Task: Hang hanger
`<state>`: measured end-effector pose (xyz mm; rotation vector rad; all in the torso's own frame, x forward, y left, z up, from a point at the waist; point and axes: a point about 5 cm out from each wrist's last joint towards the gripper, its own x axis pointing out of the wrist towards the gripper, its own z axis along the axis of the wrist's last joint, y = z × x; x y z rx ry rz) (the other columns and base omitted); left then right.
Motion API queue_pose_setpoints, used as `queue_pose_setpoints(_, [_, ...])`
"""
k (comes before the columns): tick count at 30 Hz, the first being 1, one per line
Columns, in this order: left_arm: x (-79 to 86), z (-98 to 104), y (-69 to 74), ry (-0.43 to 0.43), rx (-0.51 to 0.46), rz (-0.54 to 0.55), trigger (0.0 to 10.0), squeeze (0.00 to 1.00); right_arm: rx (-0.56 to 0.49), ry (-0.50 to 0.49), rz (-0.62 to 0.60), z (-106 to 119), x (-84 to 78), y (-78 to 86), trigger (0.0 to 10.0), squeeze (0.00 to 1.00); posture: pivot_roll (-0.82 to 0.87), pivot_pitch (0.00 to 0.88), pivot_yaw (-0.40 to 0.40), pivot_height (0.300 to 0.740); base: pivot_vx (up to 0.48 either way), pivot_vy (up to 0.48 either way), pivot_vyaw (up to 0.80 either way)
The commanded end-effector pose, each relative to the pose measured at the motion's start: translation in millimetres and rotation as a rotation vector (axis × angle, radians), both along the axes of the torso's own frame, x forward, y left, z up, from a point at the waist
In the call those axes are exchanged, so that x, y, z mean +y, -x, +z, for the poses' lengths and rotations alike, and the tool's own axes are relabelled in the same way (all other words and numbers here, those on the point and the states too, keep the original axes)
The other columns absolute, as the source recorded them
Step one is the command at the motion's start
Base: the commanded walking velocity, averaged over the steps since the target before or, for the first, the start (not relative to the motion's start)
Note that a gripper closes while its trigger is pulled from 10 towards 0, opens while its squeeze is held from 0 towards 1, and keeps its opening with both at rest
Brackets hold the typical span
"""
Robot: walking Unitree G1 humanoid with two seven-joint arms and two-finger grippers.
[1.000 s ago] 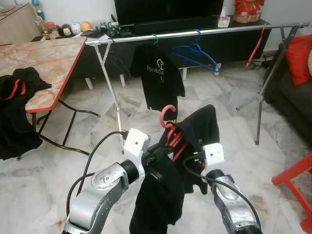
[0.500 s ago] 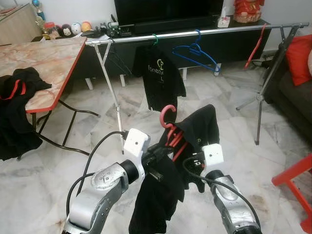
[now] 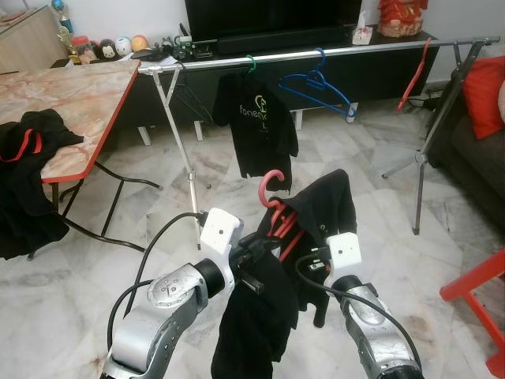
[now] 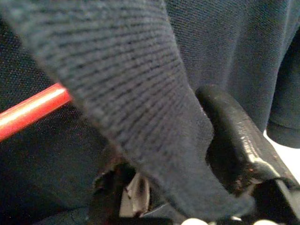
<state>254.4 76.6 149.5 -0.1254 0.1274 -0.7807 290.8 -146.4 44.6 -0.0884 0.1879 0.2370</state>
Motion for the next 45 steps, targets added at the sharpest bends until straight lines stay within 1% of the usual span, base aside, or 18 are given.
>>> queue_pose_setpoints(1, [-0.2,10.4,3.4,0.024,-0.036,-0.024,10.0,0.0,0.008,-0.002,0.006,-3.2,2.5,2.0,0.0,0.0,-0.04,0.004,0.079,0.74,0.0,0.0,0.0])
queue_pose_setpoints(18, [-1.4,10.9,5.8,0.029,-0.03,-0.04,10.0,0.0,0.008,0.0,0.0,-3.7,1.9,1.3,0.0,0.0,-0.03,0.005,0.079,0.74,0.0,0.0,0.0])
queue_pose_setpoints(23, [3.7,8.4,8.9,0.003,-0.023,-0.046,10.0,0.0,0.008,0.003,0.0,-3.7,2.3,0.7,0.0,0.0,-0.03,0.006,0.078,0.74,0.0,0.0,0.0])
queue_pose_setpoints(24, [9.0,6.5,9.0,-0.021,-0.021,-0.035,10.0,0.0,0.007,0.007,0.001,-3.4,1.9,0.3,0.0,0.0,-0.03,0.006,0.078,0.74,0.0,0.0,0.0])
queue_pose_setpoints(26, [11.6,5.7,8.8,-0.032,-0.02,-0.029,10.0,0.0,0.006,0.008,0.002,-3.2,1.7,0.1,0.0,0.0,-0.03,0.006,0.078,0.74,0.0,0.0,0.0])
queue_pose_setpoints(28, [27.3,-2.2,7.3,-0.132,-0.017,0.01,10.0,0.0,0.004,0.033,0.015,-2.4,1.3,-0.8,0.0,0.0,-0.03,0.006,0.079,0.74,0.0,0.0,0.0])
queue_pose_setpoints(29, [30.0,-3.8,6.9,-0.148,-0.014,0.019,10.0,0.0,0.004,0.032,0.014,-2.4,1.1,-0.9,0.0,0.0,-0.03,0.006,0.079,0.74,0.0,0.0,0.0])
queue_pose_setpoints(31, [50.4,-16.3,5.5,-0.257,0.012,0.085,10.0,0.0,0.004,0.036,0.015,-2.0,0.5,-1.5,0.0,0.0,-0.03,0.006,0.079,0.74,0.0,0.0,0.0])
queue_pose_setpoints(32, [52.3,-17.2,5.5,-0.265,0.014,0.09,10.0,0.0,0.004,0.036,0.016,-1.9,0.5,-1.6,0.0,0.0,-0.03,0.006,0.079,0.74,0.0,0.0,0.0])
queue_pose_setpoints(34, [64.9,-23.7,8.1,-0.339,0.029,0.106,10.0,0.0,0.004,0.039,0.02,-1.5,-0.3,-2.2,0.0,0.0,-0.03,0.008,0.075,0.74,0.0,0.0,0.0])
queue_pose_setpoints(37, [75.4,-29.3,10.0,-0.399,0.043,0.125,10.0,0.0,0.004,0.039,0.021,-0.9,-1.0,-2.8,0.0,0.0,-0.03,0.007,0.073,0.74,0.0,0.0,0.0])
queue_pose_setpoints(38, [79.4,-31.6,11.8,-0.428,0.044,0.119,10.0,0.0,0.004,0.041,0.023,-0.8,-1.1,-3.1,0.0,0.0,-0.03,0.007,0.073,0.74,0.0,0.0,0.0])
queue_pose_setpoints(39, [86.1,-35.7,15.7,-0.479,0.049,0.1,10.0,0.0,0.004,0.047,0.025,-0.7,-1.8,-3.7,0.0,0.0,-0.03,0.008,0.072,0.74,0.0,0.0,0.0])
queue_pose_setpoints(40, [93.1,-38.3,21.9,-0.506,0.061,0.059,10.0,0.0,0.004,0.05,0.026,0.0,-2.9,-4.9,0.0,0.0,-0.03,0.008,0.069,0.74,0.0,0.0,0.0])
queue_pose_setpoints(41, [93.1,-38.3,21.9,-0.506,0.061,0.059,10.0,0.0,0.004,0.05,0.026,0.0,-2.9,-4.9,0.0,0.0,-0.03,0.008,0.069,0.74,0.0,0.0,0.0])
queue_pose_setpoints(43, [98.9,-37.7,28.2,-0.511,0.077,0.017,10.0,0.0,0.004,0.057,0.03,0.6,-3.9,-6.0,0.0,0.0,-0.03,0.008,0.069,0.74,0.0,0.0,0.0])
queue_pose_setpoints(44, [98.9,-37.7,28.2,-0.511,0.077,0.017,10.0,0.0,0.004,0.057,0.03,0.6,-3.9,-6.0,0.0,0.0,-0.03,0.008,0.069,0.74,0.0,0.0,0.0])
queue_pose_setpoints(45, [107.5,-33.4,35.4,-0.497,0.098,-0.036,10.0,0.0,0.007,0.07,0.04,0.7,-5.1,-6.9,0.0,0.0,-0.03,0.004,0.065,0.74,0.0,0.0,0.0])
